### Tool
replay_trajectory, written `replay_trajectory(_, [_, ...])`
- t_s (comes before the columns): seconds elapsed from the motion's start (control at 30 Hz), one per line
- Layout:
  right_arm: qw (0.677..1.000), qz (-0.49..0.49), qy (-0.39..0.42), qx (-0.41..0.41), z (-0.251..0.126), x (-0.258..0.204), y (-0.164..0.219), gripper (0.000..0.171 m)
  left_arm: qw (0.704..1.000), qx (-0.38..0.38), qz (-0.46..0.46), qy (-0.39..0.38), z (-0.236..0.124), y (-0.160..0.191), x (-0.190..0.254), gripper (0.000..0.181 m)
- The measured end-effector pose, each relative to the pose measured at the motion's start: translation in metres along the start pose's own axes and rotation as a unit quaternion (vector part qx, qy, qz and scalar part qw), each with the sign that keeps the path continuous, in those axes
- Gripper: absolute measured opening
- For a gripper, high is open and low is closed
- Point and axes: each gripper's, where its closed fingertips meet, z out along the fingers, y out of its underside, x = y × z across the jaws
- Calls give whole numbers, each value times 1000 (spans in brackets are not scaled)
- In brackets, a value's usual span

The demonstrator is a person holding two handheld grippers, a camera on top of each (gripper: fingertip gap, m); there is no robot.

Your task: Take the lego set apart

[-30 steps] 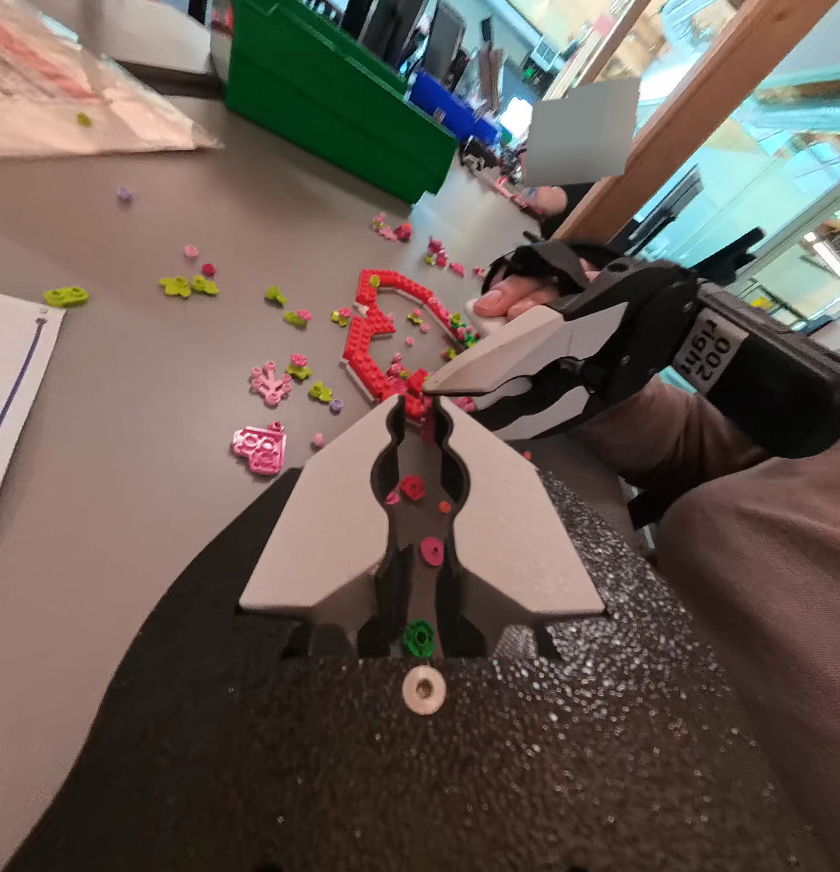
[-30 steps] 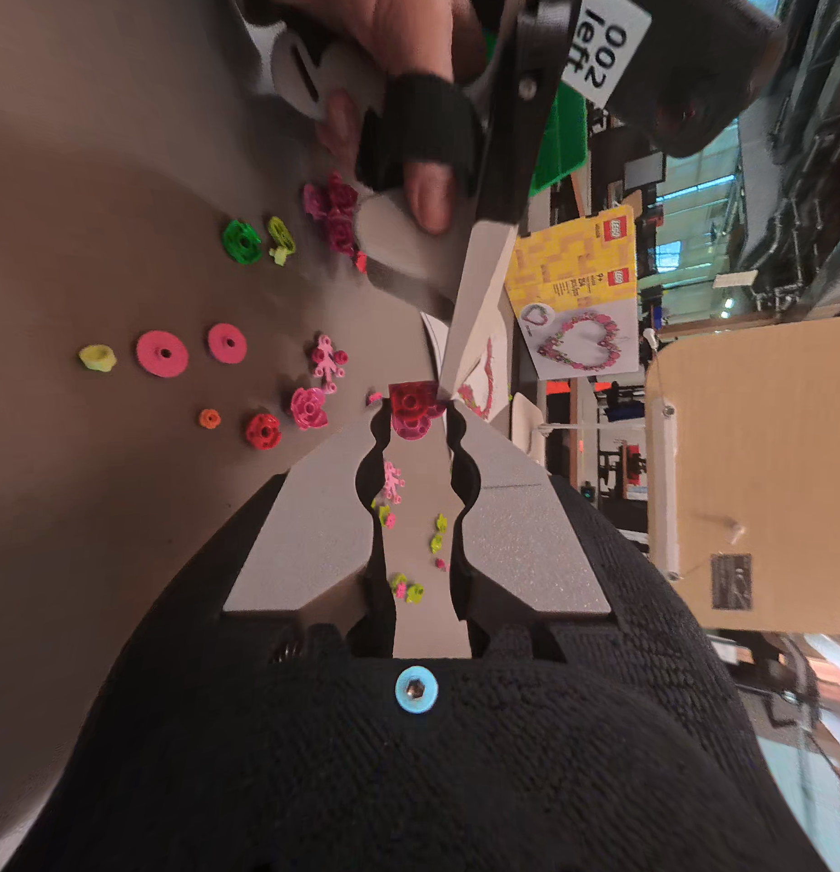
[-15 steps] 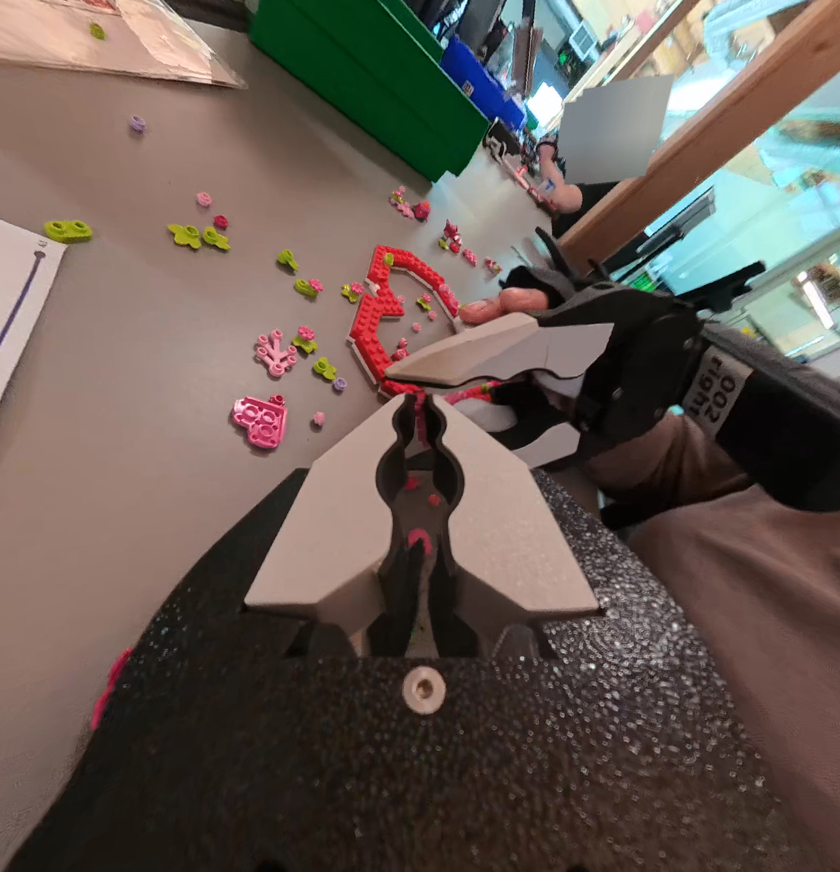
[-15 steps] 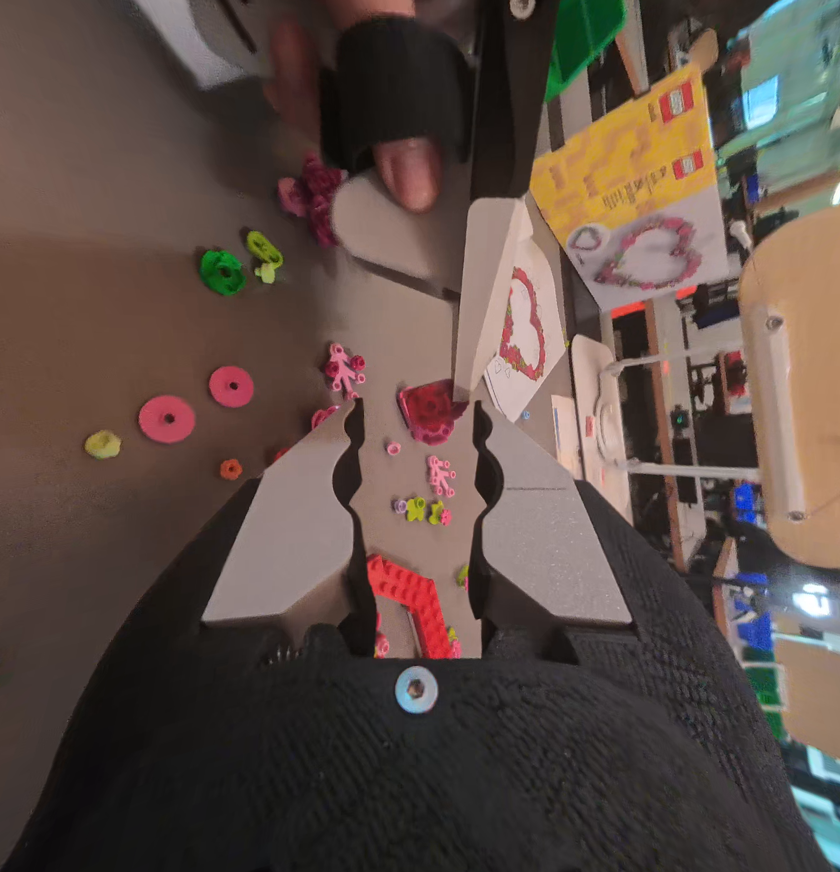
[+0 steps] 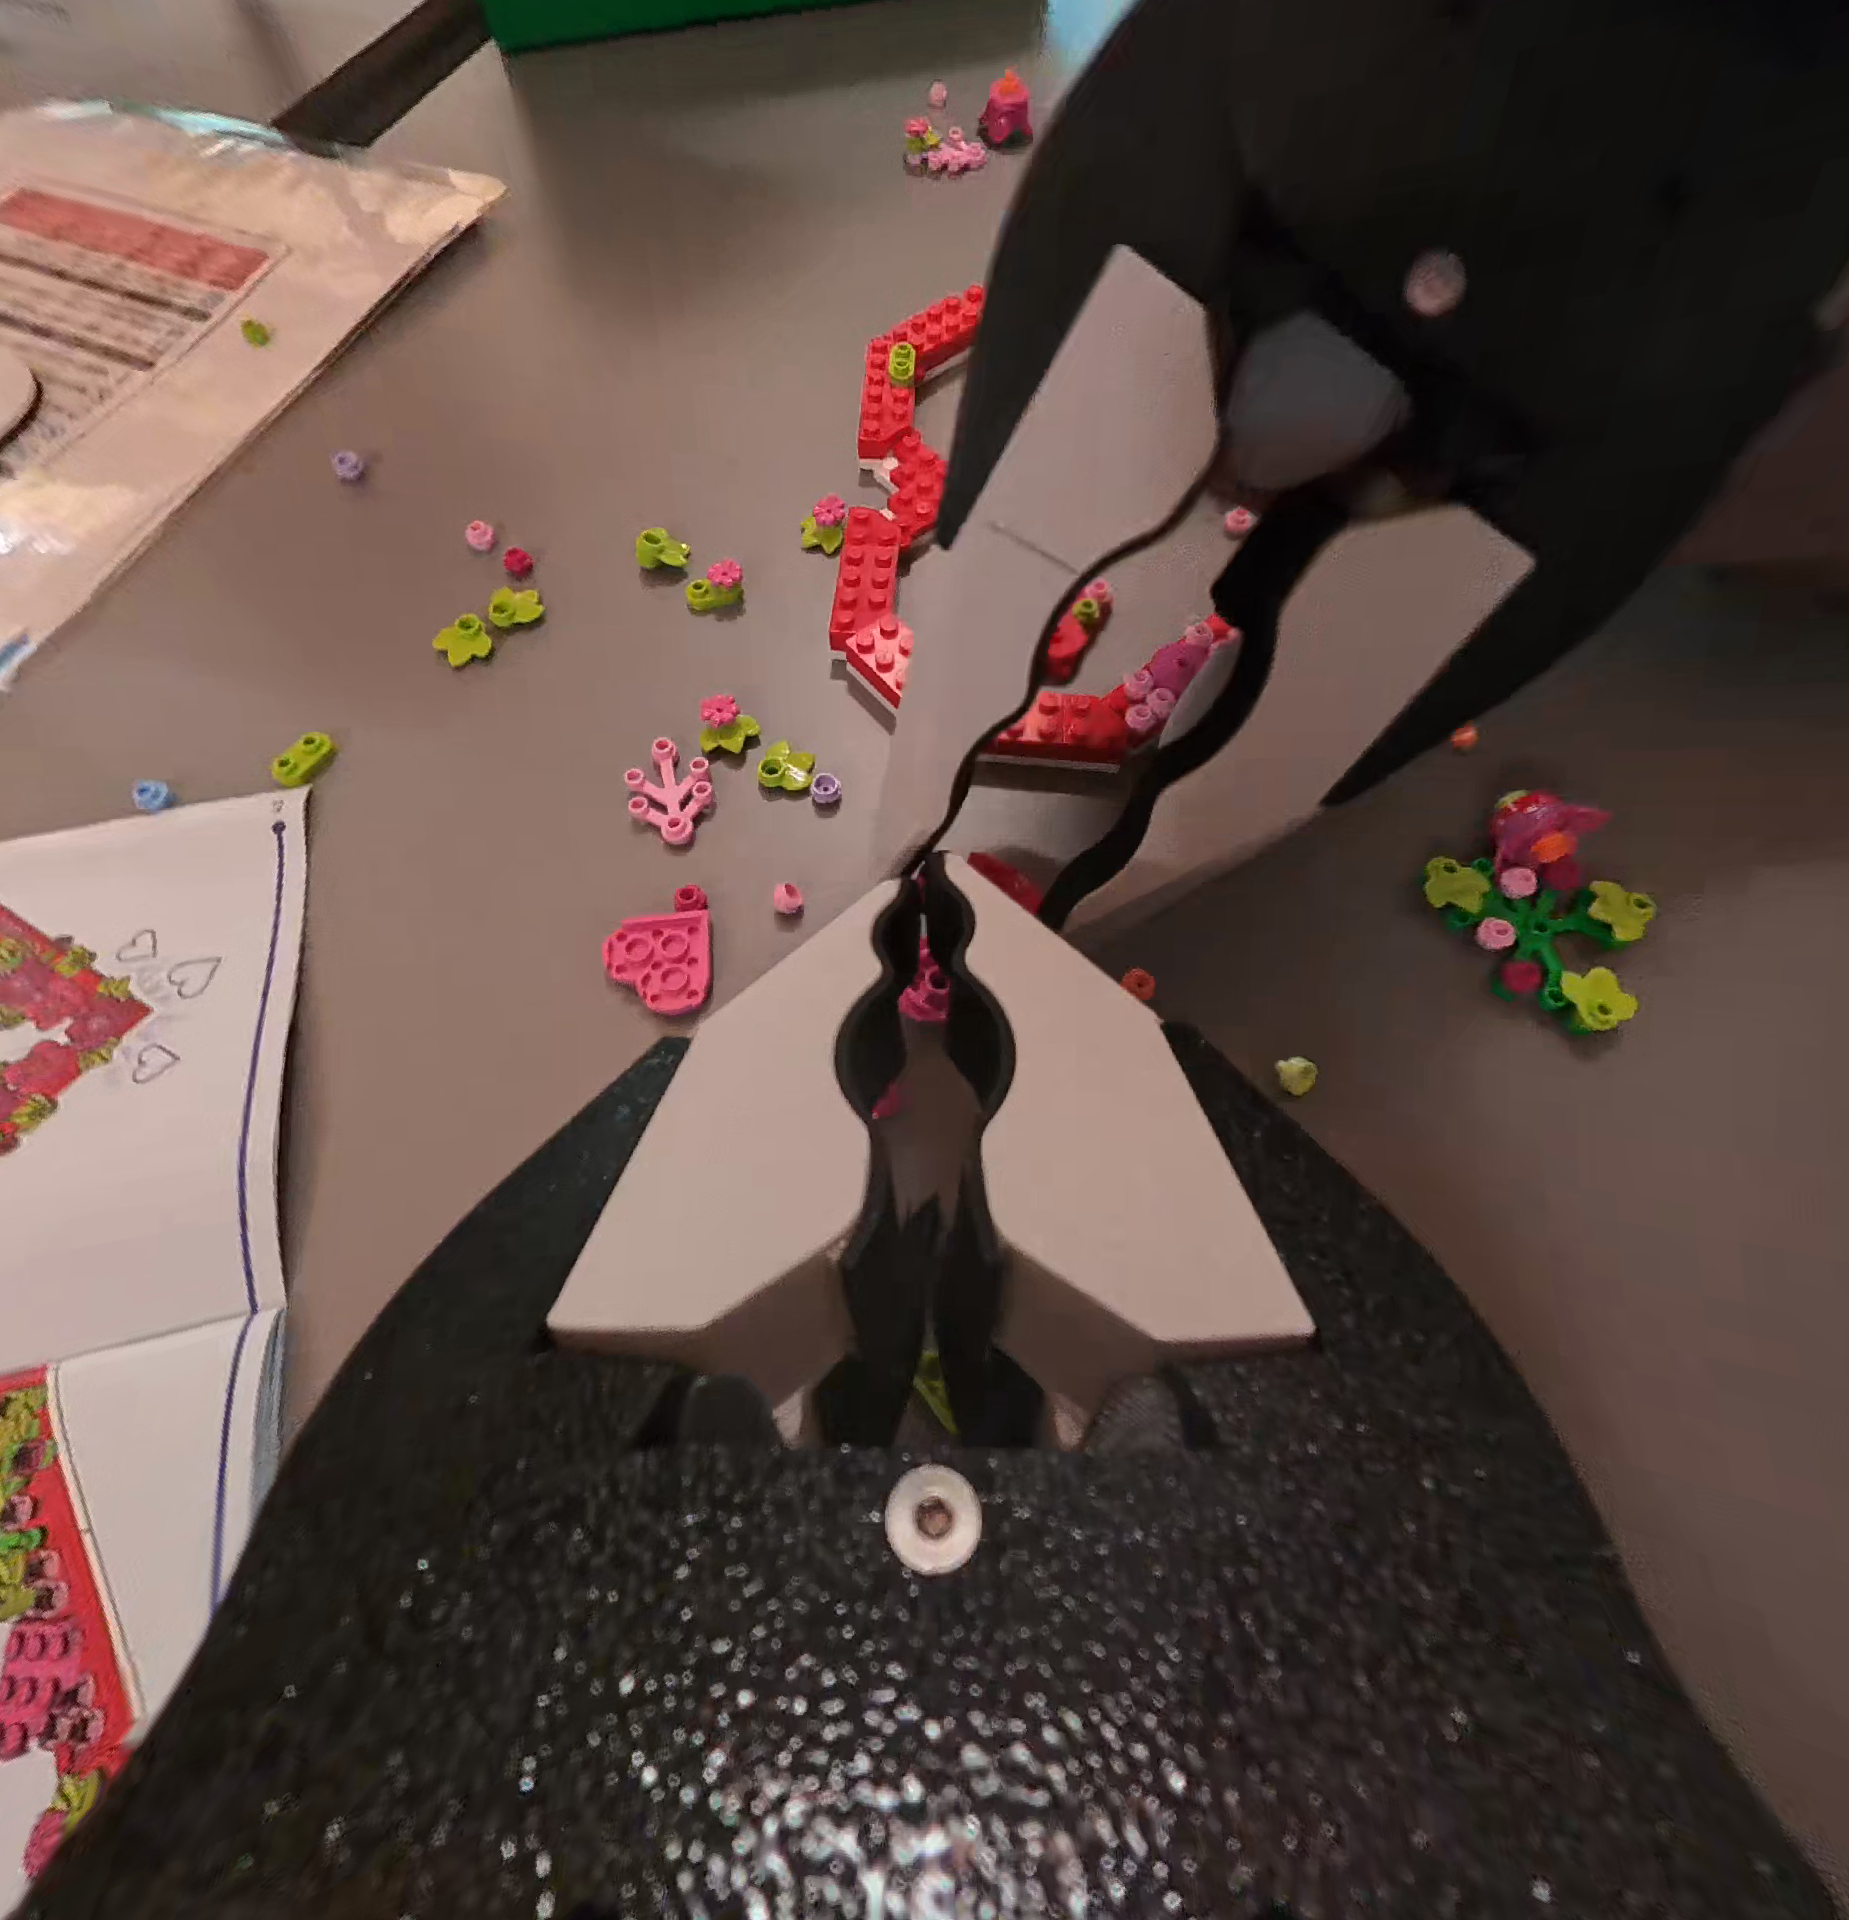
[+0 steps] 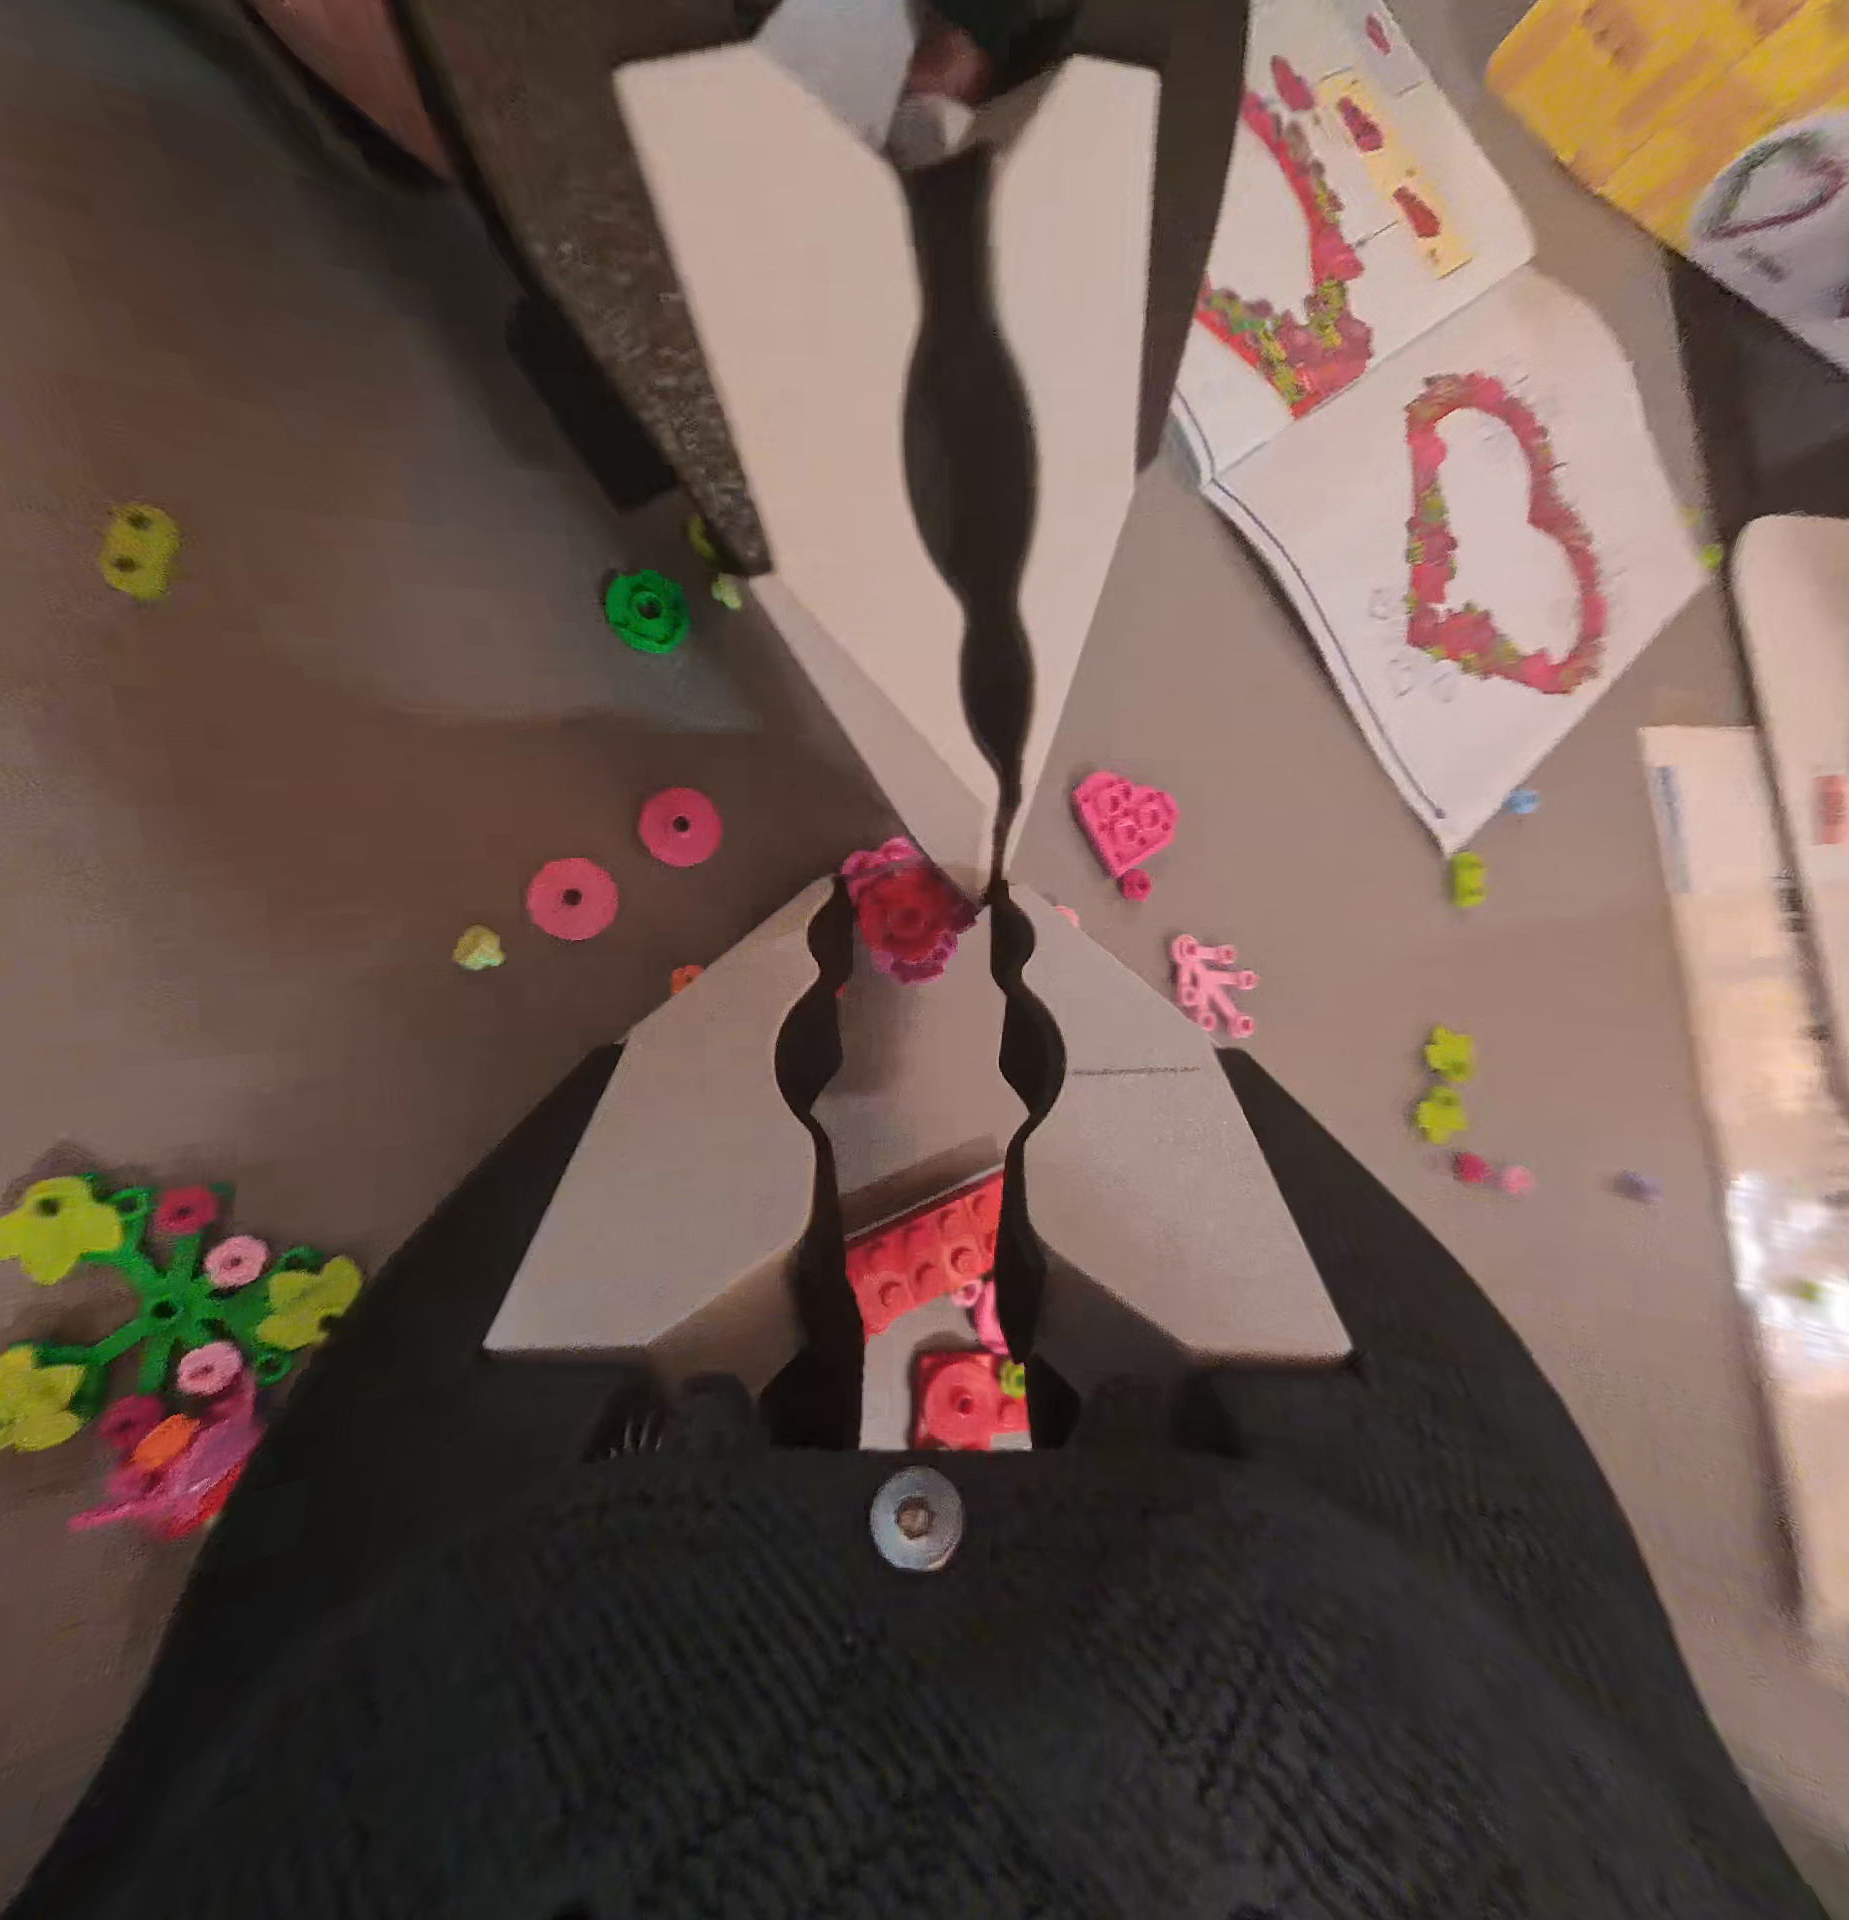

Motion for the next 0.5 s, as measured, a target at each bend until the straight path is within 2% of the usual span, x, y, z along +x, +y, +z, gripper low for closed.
replay_trajectory(0.13, [999, 25, -27, 35, -4, -3, -1, 25, 1000, 9, -7, 13, 1, -3, 3, 0])
replay_trajectory(0.23, [999, -6, 8, 43, -4, 3, -3, 26, 994, 35, -92, 44, -1, -7, 1, 0])
replay_trajectory(0.3, [993, -82, 67, 47, -7, 11, -6, 26, 979, 74, -170, 82, -5, -14, -2, 0])
replay_trajectory(0.37, [973, -179, 134, 48, -10, 17, -11, 25, 957, 103, -238, 134, -12, -20, -2, 1])
replay_trajectory(0.43, [949, -253, 183, 38, -13, 20, -15, 25, 936, 119, -278, 179, -18, -24, 1, 7])
replay_trajectory(0.5, [929, -305, 209, 20, -12, 20, -15, 25, 932, 115, -287, 190, -19, -23, 3, 9])
